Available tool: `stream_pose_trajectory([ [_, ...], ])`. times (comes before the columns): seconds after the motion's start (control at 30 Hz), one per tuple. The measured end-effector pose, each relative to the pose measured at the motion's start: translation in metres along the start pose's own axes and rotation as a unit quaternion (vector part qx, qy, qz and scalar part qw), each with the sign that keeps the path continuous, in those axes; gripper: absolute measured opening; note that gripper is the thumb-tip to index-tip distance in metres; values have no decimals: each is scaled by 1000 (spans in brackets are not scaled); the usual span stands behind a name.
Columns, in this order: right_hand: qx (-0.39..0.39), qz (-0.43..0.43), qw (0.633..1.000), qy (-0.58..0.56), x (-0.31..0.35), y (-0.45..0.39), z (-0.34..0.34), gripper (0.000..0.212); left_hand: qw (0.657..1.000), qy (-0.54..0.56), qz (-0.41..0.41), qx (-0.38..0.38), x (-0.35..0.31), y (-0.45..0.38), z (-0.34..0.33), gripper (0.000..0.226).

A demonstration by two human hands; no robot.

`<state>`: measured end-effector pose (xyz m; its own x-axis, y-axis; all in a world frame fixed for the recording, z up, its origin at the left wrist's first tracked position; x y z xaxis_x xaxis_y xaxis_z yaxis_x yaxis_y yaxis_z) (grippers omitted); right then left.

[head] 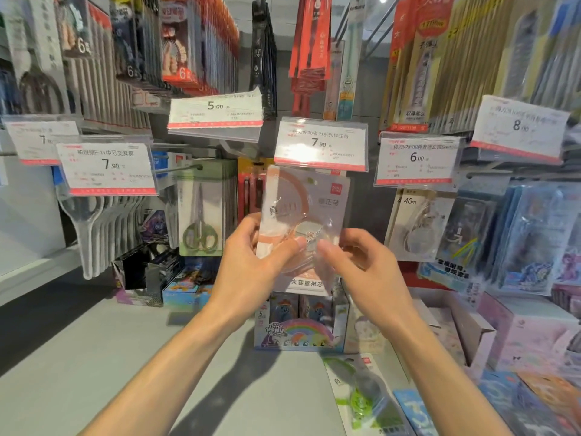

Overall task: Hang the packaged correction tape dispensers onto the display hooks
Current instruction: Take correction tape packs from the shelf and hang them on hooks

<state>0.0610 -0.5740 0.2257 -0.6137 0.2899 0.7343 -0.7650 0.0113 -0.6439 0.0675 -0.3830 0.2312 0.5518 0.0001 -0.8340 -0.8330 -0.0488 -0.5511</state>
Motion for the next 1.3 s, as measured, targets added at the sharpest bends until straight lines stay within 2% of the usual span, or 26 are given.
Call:
stream_pose_trajectory([
  [0.07, 9, 3, 1000, -25, -1, 0, 1, 25, 1000, -15, -12, 13, -4, 0, -4, 31],
  [0.23, -21, -4, 995, -94, -11, 5, 16, 35, 996, -21, -81, -9, -41, -7, 11, 37],
  [0.33, -52, 2, 995, -80, -15, 4, 24, 24, 993, -11, -118, -6, -72, -12, 11, 28],
  [0.47, -57, 22, 995, -73, -10, -3, 23, 13, 992, 70, -107, 19, -97, -19, 6, 15],
  [0.67, -72, 52, 994, -69, 8, -18, 21, 21, 989, 119, -81, 23, -110, -24, 3, 14],
  [1.03, -110, 5, 993, -52, -6, -33, 17, 33, 994, 88, -60, 7, -101, -34, 6, 22],
  [1.23, -119, -21, 992, 30, -23, -52, 8, 29, 997, 28, -71, 11, -88, -38, 8, 14],
  [1.3, -103, -30, 992, 60, -32, -56, -1, 39, 996, 1, -86, 20, -87, -38, 7, 17],
])
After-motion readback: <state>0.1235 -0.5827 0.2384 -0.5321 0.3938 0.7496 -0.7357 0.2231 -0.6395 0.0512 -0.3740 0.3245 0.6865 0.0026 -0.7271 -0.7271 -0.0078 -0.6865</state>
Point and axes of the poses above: each hand's wrist, its own y-axis away from the middle knuckle, its own z-axis out of the back of the hand, x = y × z, the point moved 10 cm from there along -y, towards the middle knuckle, and after that the axes turned 4 degrees about z, right-handed, at the moved point
